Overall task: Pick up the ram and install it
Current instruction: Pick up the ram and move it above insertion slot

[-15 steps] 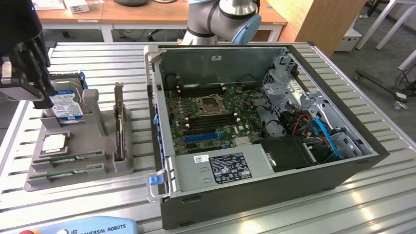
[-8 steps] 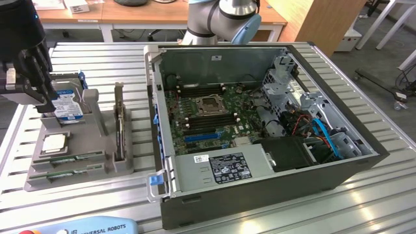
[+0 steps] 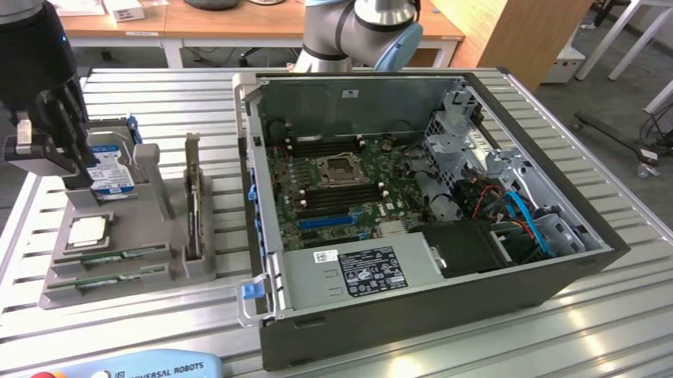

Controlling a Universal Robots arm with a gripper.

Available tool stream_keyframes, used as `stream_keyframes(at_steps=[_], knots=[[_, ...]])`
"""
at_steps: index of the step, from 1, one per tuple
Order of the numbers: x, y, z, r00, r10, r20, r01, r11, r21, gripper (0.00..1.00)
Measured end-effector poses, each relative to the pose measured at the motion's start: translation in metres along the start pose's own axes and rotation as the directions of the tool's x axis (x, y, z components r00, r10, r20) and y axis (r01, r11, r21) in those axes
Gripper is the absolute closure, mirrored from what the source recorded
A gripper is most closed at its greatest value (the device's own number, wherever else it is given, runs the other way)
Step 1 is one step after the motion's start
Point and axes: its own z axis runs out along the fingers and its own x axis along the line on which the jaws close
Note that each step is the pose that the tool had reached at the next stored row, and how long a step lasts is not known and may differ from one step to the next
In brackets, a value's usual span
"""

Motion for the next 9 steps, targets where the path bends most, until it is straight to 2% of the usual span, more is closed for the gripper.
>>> stream_keyframes(at_steps=[9], knots=[[0.0,-0.0003,0.0142,1.0,0.0,0.0,0.0,1.0,0.0,0.65]])
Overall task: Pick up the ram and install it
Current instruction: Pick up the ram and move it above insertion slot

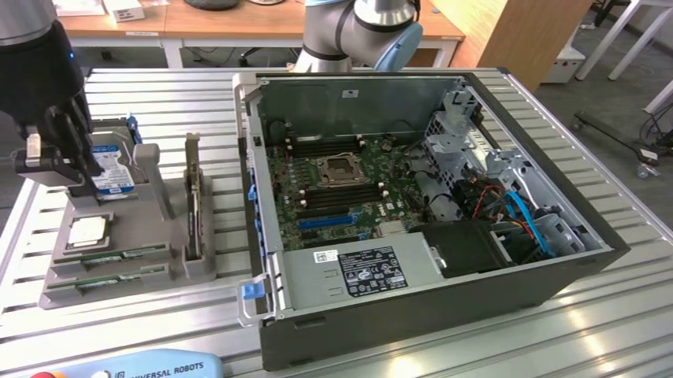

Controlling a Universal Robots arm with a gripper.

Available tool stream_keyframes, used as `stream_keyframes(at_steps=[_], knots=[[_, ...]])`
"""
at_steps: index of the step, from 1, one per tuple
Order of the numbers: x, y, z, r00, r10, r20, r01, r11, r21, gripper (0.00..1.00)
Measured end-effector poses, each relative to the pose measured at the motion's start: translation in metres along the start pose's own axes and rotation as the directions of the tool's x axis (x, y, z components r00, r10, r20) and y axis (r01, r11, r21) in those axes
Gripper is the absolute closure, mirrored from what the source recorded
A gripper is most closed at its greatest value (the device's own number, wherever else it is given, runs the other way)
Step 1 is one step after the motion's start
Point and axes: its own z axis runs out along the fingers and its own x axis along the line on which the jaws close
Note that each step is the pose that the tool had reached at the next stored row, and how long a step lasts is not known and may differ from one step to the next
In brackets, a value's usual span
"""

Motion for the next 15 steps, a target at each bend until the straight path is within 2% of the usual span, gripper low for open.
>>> stream_keyframes(at_steps=[15], knots=[[0.0,-0.0004,0.0161,1.0,0.0,0.0001,0.0,1.0,0.0,0.65]])
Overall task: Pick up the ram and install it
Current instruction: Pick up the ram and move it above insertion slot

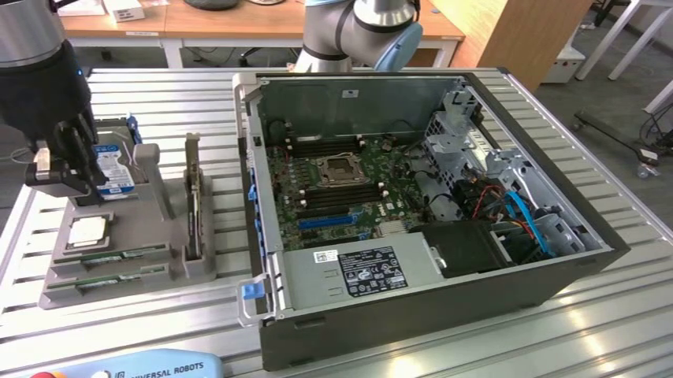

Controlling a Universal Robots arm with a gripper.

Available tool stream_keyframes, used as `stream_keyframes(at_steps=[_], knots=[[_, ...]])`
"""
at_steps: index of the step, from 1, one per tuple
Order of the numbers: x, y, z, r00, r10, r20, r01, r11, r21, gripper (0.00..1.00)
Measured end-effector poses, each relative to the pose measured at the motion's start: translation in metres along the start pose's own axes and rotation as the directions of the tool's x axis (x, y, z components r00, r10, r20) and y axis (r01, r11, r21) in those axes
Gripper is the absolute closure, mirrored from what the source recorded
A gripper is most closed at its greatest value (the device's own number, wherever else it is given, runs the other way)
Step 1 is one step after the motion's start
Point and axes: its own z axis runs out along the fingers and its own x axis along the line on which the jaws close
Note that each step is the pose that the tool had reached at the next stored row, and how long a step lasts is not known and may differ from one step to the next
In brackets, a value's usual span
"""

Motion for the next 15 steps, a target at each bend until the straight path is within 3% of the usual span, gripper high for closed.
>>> stream_keyframes(at_steps=[15], knots=[[0.0,-0.0001,0.0144,1.0,0.0,-0.0001,0.0,1.0,0.0006,0.65]])
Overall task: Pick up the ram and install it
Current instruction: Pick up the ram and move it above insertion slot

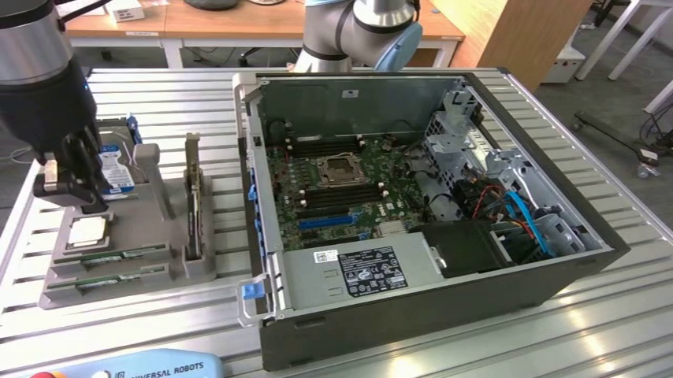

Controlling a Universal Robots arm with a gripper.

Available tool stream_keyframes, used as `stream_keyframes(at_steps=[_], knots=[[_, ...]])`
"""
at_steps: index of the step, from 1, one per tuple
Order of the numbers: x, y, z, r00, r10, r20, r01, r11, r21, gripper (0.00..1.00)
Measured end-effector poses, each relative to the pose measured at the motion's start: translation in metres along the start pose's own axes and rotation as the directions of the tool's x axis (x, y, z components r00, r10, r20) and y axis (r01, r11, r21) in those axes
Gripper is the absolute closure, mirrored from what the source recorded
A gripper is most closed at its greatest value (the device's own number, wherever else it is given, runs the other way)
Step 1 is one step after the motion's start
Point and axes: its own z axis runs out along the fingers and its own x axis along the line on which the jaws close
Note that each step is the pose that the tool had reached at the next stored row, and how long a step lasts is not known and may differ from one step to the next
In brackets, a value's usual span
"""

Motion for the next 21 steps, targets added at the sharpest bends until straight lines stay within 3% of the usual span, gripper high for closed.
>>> stream_keyframes(at_steps=[21], knots=[[0.0,-0.0004,0.0267,1.0,0.0,0.0,0.0,1.0,0.001,0.65]])
